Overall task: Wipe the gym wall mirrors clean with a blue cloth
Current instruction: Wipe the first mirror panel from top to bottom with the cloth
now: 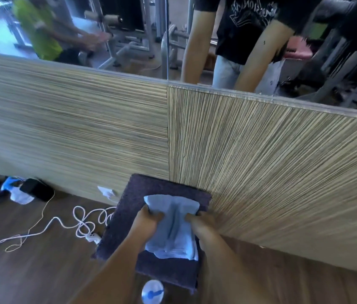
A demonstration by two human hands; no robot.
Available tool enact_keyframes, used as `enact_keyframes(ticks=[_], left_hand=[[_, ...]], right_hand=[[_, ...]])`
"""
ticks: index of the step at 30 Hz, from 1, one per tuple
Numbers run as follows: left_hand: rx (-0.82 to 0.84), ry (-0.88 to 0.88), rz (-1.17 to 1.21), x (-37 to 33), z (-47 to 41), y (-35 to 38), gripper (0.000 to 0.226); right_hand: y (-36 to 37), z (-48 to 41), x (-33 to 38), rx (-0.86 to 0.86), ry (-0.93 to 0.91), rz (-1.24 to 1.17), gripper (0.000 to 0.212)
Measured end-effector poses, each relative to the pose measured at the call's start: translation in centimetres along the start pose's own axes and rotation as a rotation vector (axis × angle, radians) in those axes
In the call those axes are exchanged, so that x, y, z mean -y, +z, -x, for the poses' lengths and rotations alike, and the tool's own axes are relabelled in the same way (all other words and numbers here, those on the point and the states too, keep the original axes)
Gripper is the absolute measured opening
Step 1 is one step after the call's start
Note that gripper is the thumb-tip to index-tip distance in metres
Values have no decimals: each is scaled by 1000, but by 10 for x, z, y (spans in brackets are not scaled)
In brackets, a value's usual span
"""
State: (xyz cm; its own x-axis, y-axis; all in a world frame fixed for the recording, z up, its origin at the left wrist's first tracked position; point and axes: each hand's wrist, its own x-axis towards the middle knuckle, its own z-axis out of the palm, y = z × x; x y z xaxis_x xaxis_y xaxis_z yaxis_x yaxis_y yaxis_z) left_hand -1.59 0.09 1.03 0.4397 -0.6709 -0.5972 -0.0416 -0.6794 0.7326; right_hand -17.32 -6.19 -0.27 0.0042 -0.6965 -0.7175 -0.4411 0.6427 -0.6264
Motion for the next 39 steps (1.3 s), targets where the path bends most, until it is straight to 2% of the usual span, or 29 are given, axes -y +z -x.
enact_keyframes(ticks=[2, 8, 13, 16, 23, 26, 27, 29, 31, 33, 35, 39], left_hand=[[-7, 60, 67, -13, 15, -6, 9], [6, 305, 98, -76, 68, -12, 13], [-58, 528, 37, -145, 123, -5, 21], [-51, 664, 71, -196, 160, -1, 23], [-70, 987, 227, -317, 267, 2, 27], [-136, 1115, 139, -362, 306, 5, 25], [-152, 1151, 102, -375, 319, 7, 27], [-173, 1245, 33, -398, 346, 13, 31], [-189, 1348, -36, -417, 372, 21, 32], [-194, 1451, -89, -436, 391, 29, 35], [-155, 1469, -76, -451, 407, 36, 35], [-158, 1456, 124, -474, 435, 50, 25]], right_hand=[[-14, 18, 15, -17, -72, 12, 14], [-54, 81, 57, -2, -292, -218, 12], [-104, 149, 106, 43, -496, -314, 27], [-137, 184, 139, 19, -646, -324, 28], [-220, 266, 225, 53, -909, -533, 17], [-258, 304, 254, 117, -991, -631, 7], [-271, 319, 262, 136, -1021, -638, 16], [-295, 343, 275, 152, -1068, -615, 51], [-317, 363, 282, 149, -1107, -635, 63], [-339, 377, 288, 135, -1113, -716, 55], [-360, 389, 292, 136, -1126, -797, 40], [-397, 404, 296, 106, -1137, -858, 21]])
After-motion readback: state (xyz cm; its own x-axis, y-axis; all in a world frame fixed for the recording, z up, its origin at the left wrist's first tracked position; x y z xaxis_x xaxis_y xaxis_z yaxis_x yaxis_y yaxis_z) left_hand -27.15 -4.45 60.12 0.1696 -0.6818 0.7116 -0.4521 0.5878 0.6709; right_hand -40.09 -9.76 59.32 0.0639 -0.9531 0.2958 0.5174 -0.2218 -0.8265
